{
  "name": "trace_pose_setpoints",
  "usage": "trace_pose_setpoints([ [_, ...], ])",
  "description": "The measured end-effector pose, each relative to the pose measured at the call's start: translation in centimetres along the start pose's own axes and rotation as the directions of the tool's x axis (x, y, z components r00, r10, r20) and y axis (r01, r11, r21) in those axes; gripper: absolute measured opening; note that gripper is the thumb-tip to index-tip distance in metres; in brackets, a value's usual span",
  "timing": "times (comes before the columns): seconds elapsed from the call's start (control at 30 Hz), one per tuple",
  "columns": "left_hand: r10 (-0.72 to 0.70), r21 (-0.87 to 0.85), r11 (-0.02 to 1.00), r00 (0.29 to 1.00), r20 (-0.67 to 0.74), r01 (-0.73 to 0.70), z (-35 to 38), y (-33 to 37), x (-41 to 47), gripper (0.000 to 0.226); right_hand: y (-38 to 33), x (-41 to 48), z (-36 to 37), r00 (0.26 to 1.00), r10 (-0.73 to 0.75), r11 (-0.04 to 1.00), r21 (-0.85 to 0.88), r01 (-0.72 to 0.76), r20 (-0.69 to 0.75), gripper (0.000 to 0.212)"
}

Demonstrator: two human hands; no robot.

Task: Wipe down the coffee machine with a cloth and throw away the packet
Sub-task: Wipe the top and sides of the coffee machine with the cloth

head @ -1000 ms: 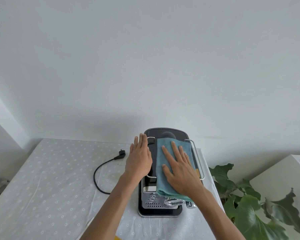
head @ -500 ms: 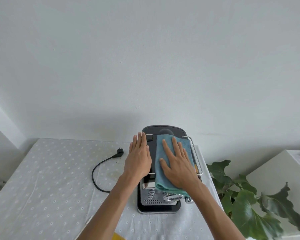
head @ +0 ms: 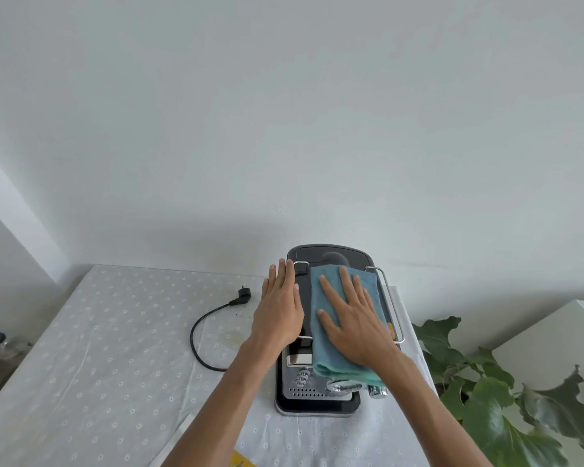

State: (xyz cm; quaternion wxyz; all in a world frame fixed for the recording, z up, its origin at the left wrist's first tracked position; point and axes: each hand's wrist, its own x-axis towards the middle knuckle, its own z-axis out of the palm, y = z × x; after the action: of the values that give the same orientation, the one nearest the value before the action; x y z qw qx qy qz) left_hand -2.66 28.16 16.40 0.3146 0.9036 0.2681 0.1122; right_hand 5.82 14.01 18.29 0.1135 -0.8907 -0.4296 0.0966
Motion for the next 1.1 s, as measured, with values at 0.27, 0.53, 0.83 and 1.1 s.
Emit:
trace_pose_setpoints([
  [0.27,-0.030,0.022,0.999,1.000,-0.004,0.030,-0.3,0.4,-0.5,0.052,0.3,1.5,-0.4,1.000,-0.014,0.999,0.036,0.013,0.009,0.060],
  [0.53,-0.040,-0.232,0.972,0.999,-0.027,0.033,0.1,-0.8,-4.0,0.056,1.5,-0.4,-0.7,0.974,-0.206,0.978,-0.002,0.207,0.094,0.059],
  [0.83,-0.217,-0.432,0.895,0.954,-0.208,0.109,4.1,2.0,-8.8,0.070,1.8,2.3,-1.5,0.894,-0.406,0.900,-0.087,0.428,0.190,0.079],
  [1.1,-0.164,-0.307,0.951,0.902,-0.400,0.037,5.1,2.3,-8.0,0.060,2.1,3.5,-1.4,0.822,-0.516,0.817,-0.150,0.557,0.241,0.077],
])
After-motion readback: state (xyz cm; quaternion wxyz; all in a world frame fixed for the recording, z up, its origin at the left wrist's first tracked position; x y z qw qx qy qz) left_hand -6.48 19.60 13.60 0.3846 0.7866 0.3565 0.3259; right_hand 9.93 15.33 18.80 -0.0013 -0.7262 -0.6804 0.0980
